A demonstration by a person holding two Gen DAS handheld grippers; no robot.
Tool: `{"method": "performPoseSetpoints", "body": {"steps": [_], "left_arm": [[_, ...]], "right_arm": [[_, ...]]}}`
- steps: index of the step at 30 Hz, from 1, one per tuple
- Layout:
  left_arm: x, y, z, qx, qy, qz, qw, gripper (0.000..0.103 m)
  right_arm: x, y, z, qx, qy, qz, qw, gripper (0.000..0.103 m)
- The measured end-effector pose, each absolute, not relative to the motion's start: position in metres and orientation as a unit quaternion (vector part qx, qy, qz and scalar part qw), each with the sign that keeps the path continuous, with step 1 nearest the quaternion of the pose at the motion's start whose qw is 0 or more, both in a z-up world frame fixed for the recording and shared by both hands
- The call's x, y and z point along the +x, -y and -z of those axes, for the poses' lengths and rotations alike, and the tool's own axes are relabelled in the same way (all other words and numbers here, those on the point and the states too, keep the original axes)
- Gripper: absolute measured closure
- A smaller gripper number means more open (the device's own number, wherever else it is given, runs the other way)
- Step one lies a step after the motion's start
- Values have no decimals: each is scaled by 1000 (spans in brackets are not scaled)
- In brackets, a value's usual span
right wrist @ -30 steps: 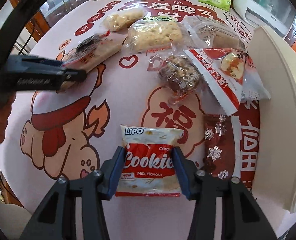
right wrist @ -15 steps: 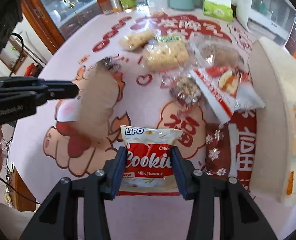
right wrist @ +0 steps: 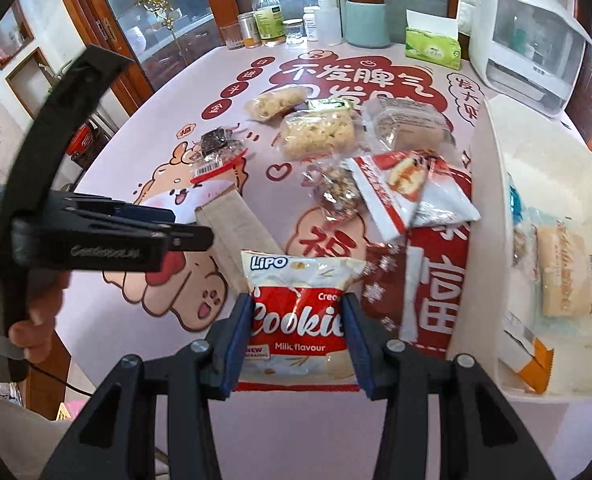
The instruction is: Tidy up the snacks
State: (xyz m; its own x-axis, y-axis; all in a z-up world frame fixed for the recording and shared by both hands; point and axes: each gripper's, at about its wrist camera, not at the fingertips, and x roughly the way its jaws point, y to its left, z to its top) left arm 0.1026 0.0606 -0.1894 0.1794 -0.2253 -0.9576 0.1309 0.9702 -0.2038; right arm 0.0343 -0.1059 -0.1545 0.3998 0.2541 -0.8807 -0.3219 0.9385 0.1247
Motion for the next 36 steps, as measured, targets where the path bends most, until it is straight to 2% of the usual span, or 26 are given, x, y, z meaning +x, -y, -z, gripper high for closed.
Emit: {"method": "performPoseSetpoints", "body": {"steps": [4,9,12,23,30,36], "left_arm": [[110,-48,198,-45,-642,102,758,33],[129,-33,212,-53,-656,72,749,33],[142,-27,214,-48,-653,51,754,25],[173,12,224,47,-663,-5,747,27],[172,0,219,23,-679,-35,733,28],[172,-11,219,-14,-686,-70,724,25]], "right_arm": [[31,118,157,-34,-522,-173,835,58],[30,135,160,-27,-524,-171,834,58],[29,141,161,-26,-525,-174,832,58],[32,153,171,-13,-534,-193,823,58],[32,149,169,-22,-528,-215,821,58],[32,147,170,-25,-528,-232,817,58]]}}
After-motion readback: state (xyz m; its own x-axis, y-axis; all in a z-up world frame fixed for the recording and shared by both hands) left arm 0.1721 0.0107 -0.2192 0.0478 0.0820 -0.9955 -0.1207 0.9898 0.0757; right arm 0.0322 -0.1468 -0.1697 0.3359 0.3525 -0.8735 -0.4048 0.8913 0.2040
